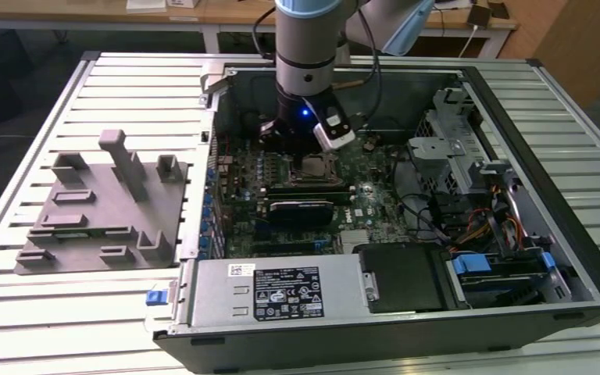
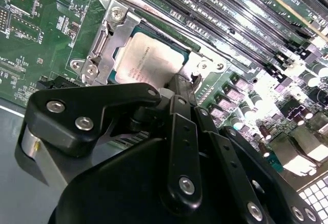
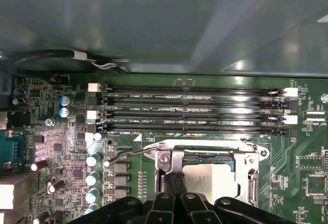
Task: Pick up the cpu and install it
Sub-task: 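Close the cpu cover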
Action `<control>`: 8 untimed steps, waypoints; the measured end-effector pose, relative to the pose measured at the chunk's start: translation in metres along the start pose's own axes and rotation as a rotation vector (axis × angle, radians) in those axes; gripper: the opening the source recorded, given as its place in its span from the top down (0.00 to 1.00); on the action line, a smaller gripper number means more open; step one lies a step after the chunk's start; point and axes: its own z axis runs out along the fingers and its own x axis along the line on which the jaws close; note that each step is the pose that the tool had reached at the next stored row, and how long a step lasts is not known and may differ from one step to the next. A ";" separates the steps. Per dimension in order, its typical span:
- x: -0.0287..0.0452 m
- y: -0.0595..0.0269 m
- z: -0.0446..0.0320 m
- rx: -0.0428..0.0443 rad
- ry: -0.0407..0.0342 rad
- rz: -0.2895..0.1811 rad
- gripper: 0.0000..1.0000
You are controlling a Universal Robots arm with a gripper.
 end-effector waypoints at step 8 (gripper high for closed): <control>-0.0010 0.0002 -0.0062 -0.0001 0.0000 -0.002 0.89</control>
